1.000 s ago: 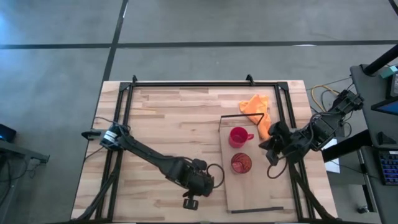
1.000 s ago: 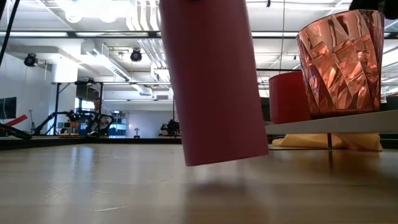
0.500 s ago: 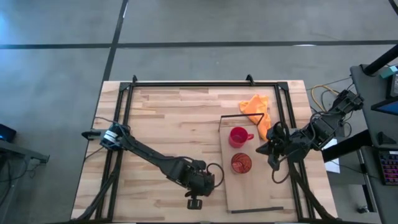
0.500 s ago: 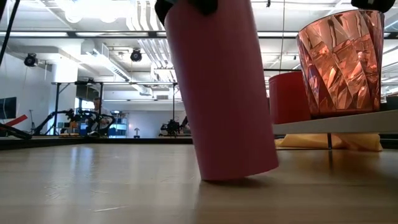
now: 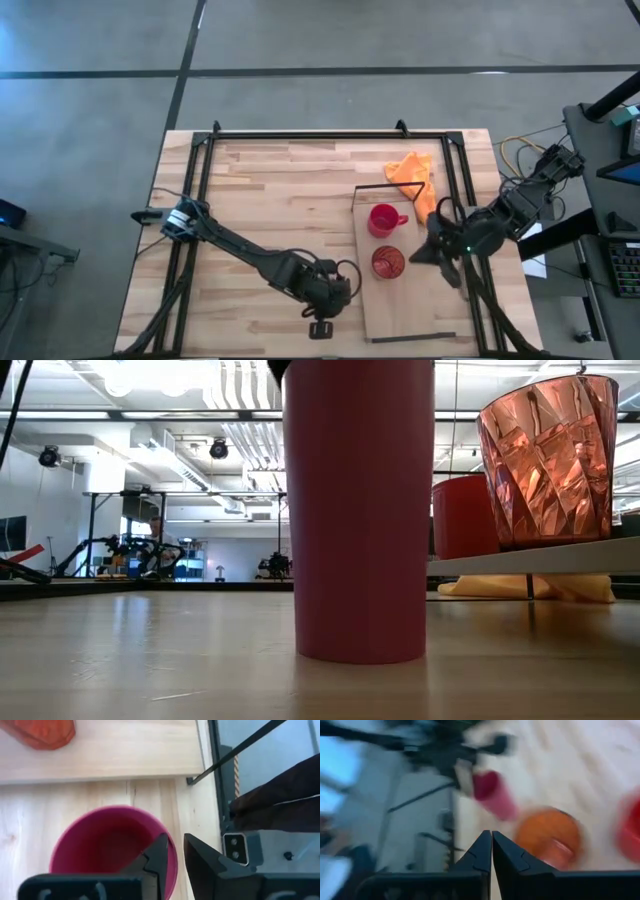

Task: Stack small to large cups/mugs on shelf
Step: Put the pink cup on the shelf

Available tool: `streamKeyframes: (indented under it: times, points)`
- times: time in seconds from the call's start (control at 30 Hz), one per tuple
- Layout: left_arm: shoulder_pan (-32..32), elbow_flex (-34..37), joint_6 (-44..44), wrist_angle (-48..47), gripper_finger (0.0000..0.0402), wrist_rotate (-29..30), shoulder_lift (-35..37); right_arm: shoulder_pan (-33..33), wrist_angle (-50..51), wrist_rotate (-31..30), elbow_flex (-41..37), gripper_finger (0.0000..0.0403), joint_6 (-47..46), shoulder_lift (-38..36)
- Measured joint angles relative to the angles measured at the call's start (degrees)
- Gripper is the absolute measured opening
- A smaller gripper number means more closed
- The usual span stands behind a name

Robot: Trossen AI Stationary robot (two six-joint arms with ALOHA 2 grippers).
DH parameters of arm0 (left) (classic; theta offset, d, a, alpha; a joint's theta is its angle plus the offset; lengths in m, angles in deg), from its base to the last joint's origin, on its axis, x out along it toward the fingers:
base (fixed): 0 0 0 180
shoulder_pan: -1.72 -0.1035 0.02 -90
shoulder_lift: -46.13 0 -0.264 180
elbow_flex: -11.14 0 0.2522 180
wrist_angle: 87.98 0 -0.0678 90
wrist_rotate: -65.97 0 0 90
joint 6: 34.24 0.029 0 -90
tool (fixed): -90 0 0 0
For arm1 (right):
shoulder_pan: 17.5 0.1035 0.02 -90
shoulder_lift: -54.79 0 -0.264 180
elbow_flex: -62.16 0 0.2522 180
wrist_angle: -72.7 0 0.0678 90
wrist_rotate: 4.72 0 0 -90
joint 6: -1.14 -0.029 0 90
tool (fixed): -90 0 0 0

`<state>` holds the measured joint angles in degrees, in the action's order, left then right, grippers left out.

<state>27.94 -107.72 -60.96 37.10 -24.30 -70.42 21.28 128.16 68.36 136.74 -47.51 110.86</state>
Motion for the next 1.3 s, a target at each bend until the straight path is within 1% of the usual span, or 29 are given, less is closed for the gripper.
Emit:
streamKeyframes:
  times: [0.1, 0.23, 0.3, 0.43, 0.5, 0.67, 0.8, 0.87, 0.93, 1.03, 1.1, 1.3]
  points:
    - [0.00, -1.05, 0.00, 0.23, 0.0048, 0.00, 0.13, 0.00, -9.58, 3.82, 0.00, 0.0009, 7.99, 1.03]
    - [-0.05, -2.97, -0.02, 0.31, 0.0048, 0.02, 0.37, -0.05, -19.48, 4.93, 0.02, 0.0009, 19.92, 4.10]
    - [-0.09, -3.92, -0.04, 0.15, 0.0048, 0.02, 0.39, -0.44, -21.58, 5.01, 0.43, 0.0013, 21.98, 6.25]
    - [-0.09, -5.77, -1.31, -1.27, 0.0048, 0.02, 0.78, -2.33, -21.38, 5.41, 2.35, 0.0030, 21.89, 11.79]
    - [-0.09, -6.61, -2.86, -3.83, 0.0048, -0.02, 1.26, -3.53, -21.20, 5.72, 4.24, 0.0042, 21.83, 14.94]
    - [-0.07, -6.99, -6.30, -11.19, 0.0048, -0.29, 3.31, -5.60, -19.95, 11.16, 12.06, 0.0071, 22.42, 22.60]
    - [0.04, -6.95, -8.06, -19.18, 0.0048, -0.39, 6.04, -5.56, -10.49, 12.89, 19.26, 0.0091, 25.28, 28.96]
    - [0.04, -6.83, -9.34, -23.13, 0.0048, 1.17, 7.40, -5.54, -6.72, 13.02, 22.23, 0.0098, 26.52, 31.88]
    - [0.00, -6.55, -10.58, -26.45, 0.0048, 2.62, 8.78, -5.53, -6.66, 13.04, 24.47, 0.0101, 26.61, 34.50]
    - [-0.28, -5.82, -12.04, -29.08, 0.0048, 6.61, 10.83, -5.44, -8.52, 12.84, 26.67, 0.0102, 27.51, 38.16]
    - [-0.38, -5.34, -12.07, -29.10, 0.0048, 8.55, 11.66, -5.44, -8.31, 12.78, 27.47, 0.0099, 28.50, 40.51]
    - [-0.31, -5.14, -11.77, -28.99, 0.0048, 9.57, 12.87, -5.82, -8.87, 12.47, 28.41, 0.0089, 25.49, 46.61]
